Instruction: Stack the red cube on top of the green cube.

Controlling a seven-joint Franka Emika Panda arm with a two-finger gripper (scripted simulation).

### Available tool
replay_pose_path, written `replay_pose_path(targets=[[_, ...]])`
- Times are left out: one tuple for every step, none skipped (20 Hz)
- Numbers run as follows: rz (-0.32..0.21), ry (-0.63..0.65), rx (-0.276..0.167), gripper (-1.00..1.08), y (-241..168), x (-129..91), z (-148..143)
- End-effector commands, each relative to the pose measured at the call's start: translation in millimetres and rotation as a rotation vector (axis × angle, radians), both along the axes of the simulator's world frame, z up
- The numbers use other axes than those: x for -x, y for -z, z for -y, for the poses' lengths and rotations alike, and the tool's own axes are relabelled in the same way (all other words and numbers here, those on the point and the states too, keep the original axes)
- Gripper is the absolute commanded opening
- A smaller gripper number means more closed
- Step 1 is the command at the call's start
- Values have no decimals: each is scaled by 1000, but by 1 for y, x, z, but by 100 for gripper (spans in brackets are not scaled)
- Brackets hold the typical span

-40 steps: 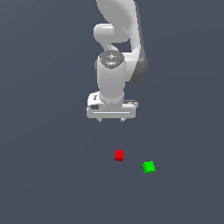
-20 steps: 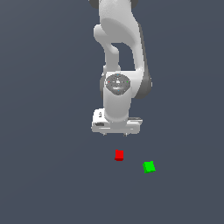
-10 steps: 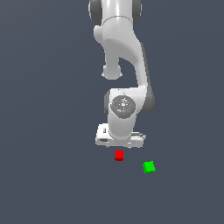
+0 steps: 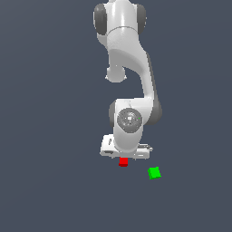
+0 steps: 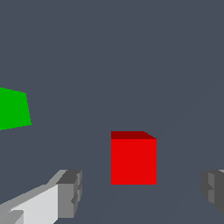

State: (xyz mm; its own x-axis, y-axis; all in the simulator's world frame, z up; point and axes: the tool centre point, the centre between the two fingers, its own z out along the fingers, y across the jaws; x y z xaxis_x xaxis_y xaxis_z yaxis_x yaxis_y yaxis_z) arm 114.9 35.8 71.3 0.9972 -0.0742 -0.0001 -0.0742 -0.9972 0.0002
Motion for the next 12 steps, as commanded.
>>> replay_pose_path(targets=[[0,2,0,100,1,-2,0],[0,2,0,100,1,-2,-1],[0,2,0,100,1,-3,-1],[0,2,0,100,1,-2,0],[0,2,0,100,1,-2,0],[0,2,0,100,3,-2,0],[0,2,0,100,4,-2,0],[0,2,0,100,7,-2,0],[0,2,0,100,11,-2,0],[0,2,0,100,15,-2,0],[0,2,0,100,20,-2,0],[0,2,0,100,25,-2,0]])
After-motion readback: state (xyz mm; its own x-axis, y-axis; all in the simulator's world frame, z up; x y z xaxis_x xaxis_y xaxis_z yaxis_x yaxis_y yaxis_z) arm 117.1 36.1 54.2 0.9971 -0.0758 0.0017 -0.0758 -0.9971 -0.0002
